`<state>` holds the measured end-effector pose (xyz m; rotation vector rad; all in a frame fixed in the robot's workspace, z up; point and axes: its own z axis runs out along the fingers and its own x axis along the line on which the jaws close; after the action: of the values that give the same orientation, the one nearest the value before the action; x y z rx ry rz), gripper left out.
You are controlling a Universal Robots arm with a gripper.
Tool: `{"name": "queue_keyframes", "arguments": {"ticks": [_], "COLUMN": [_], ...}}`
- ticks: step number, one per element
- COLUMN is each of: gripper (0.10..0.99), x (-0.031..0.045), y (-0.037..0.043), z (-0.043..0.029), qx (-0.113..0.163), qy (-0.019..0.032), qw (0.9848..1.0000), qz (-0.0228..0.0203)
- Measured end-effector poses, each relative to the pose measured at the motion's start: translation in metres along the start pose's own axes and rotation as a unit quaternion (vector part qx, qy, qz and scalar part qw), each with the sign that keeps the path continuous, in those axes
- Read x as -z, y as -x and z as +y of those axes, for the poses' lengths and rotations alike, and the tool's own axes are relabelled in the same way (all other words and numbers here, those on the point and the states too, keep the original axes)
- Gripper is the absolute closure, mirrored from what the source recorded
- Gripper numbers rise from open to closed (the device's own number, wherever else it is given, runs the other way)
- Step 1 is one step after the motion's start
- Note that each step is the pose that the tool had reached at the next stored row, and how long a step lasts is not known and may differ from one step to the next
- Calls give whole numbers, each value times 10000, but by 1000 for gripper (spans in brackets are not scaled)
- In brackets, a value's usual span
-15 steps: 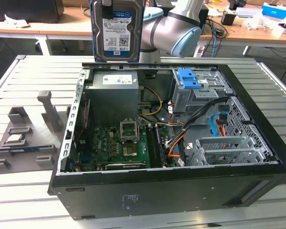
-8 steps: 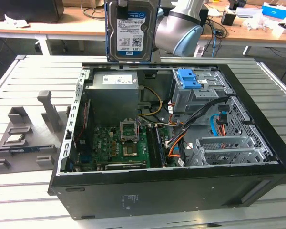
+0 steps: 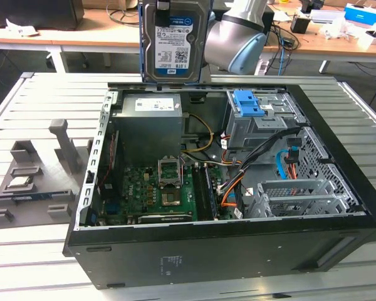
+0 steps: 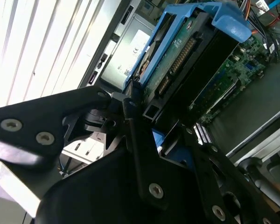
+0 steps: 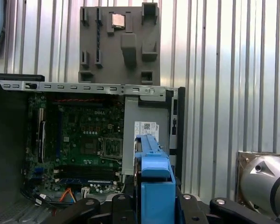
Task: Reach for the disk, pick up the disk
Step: 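Pick up the disk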
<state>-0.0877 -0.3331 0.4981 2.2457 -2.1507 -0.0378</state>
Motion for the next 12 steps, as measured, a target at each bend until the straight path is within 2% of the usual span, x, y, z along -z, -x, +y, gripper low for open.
{"name": "queue_keyframes", "arguments": {"ticks": [8,12], "gripper": [718,718], "x": [-6,-8], "y": [-223,-296], "z": [9,13], "qx": [-1,-1], "qy": [0,0], "qw": [10000,10000], "qz": [7,9]}}
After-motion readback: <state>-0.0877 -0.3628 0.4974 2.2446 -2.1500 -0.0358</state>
